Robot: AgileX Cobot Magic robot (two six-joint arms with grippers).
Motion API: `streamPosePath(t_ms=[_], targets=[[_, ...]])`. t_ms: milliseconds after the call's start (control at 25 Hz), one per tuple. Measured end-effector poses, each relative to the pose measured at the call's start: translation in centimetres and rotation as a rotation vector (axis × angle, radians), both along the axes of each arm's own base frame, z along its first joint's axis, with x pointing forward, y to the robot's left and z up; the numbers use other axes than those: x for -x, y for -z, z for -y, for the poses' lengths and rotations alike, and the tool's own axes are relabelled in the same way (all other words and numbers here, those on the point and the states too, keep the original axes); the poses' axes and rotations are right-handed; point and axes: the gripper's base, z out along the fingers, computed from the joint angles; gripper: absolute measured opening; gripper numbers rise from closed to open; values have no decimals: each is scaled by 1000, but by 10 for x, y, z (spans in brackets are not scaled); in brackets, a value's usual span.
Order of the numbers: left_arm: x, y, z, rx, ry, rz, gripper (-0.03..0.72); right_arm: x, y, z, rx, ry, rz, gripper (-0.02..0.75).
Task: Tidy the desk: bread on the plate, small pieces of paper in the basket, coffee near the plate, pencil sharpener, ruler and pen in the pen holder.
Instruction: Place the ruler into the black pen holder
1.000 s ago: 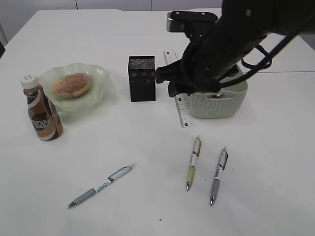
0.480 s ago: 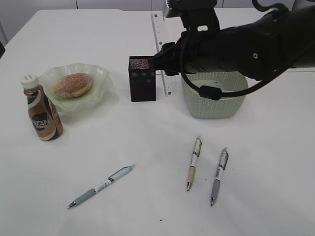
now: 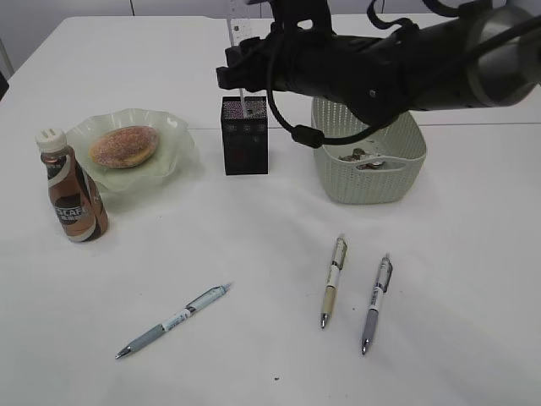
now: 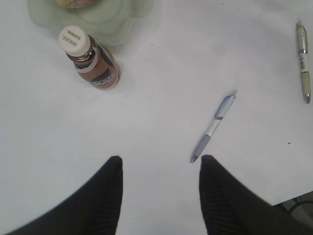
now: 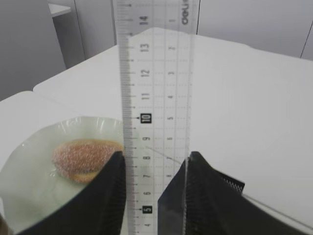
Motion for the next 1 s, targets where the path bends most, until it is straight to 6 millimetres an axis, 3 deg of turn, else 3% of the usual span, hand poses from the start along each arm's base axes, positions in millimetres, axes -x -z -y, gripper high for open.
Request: streamPosePath(t_ms=[240, 600, 1000], targets=[[0, 0, 0, -2, 0, 1, 370, -36, -3, -3, -8, 20, 79, 267], [-1, 0, -2, -26, -5, 12, 370, -78, 19, -1, -10, 57, 109, 267], [-1, 0, -3, -38, -8, 17, 370, -95, 49, -5, -9, 58, 108, 267]])
